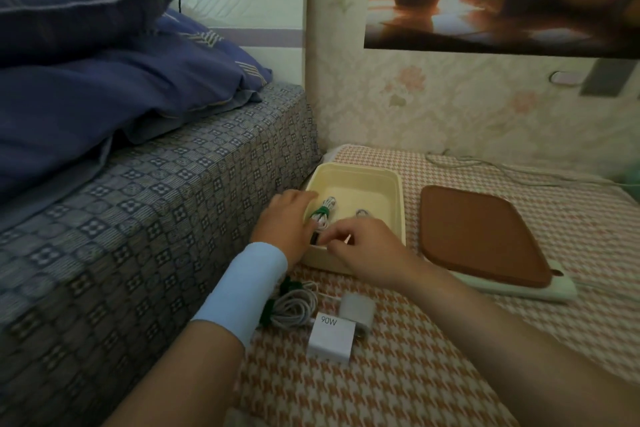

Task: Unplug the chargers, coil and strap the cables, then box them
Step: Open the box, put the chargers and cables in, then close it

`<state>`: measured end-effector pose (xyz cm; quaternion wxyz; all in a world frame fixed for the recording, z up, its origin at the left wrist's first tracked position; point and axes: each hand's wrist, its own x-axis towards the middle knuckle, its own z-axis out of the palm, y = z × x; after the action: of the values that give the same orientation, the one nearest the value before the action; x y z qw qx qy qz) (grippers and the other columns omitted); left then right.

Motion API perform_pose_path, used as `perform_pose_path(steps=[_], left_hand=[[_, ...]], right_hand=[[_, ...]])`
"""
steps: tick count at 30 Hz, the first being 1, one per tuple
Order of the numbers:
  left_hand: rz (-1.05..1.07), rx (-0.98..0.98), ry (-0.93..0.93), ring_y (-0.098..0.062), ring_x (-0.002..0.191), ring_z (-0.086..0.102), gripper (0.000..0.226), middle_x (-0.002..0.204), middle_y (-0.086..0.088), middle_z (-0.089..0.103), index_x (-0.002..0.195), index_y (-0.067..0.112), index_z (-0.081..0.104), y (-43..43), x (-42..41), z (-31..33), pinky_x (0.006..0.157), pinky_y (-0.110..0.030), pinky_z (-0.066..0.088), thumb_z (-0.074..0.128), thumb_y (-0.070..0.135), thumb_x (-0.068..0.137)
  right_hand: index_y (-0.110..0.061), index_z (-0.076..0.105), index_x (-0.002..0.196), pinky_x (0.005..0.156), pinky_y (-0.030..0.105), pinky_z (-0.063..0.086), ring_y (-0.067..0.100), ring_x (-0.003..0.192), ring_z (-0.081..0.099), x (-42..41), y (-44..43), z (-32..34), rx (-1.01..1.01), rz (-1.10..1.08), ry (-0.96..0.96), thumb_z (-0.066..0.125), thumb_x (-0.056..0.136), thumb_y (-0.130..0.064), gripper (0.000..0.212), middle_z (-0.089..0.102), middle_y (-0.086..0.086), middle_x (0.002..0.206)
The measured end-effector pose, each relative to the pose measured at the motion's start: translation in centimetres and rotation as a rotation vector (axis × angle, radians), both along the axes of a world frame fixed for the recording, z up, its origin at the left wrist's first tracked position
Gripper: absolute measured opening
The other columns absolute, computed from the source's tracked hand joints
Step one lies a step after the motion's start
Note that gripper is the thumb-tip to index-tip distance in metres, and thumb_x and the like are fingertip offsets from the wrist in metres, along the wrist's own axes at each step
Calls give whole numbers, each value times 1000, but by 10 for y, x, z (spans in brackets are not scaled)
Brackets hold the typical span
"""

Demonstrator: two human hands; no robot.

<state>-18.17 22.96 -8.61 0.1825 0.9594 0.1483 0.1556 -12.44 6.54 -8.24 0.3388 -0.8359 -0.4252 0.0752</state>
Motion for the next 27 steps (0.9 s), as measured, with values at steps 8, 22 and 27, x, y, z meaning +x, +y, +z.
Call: perform_pose_path(steps=[8, 22, 27], left_hand=[[-136, -69, 217, -11, 89, 58, 21, 103, 9, 61, 91, 34, 67, -23, -60, 11, 82, -29, 52, 56, 15, 90], [-157, 41, 450, -28, 126, 48, 49, 147, -4, 46, 144, 37, 46, -30, -58, -10, 100, -32, 44, 39, 15, 101], [-154, 12, 467, -24, 125, 46, 53, 139, 3, 51, 138, 45, 47, -37, -51, -10, 104, -41, 44, 60, 40, 87]], right_hand=[[-25, 46, 148, 99, 42, 48, 26, 127, 52, -40, -40, -24, -509, 179, -142, 58, 90, -29, 60, 54, 5, 142], [-25, 56, 132, 89, 31, 46, 22, 118, 54, -22, -69, -30, -530, 33, -158, 58, 94, -20, 38, 57, 1, 132], [-22, 45, 147, 107, 38, 41, 22, 133, 45, -23, -73, -19, -221, -11, -257, 65, 90, -21, 60, 50, 2, 142]])
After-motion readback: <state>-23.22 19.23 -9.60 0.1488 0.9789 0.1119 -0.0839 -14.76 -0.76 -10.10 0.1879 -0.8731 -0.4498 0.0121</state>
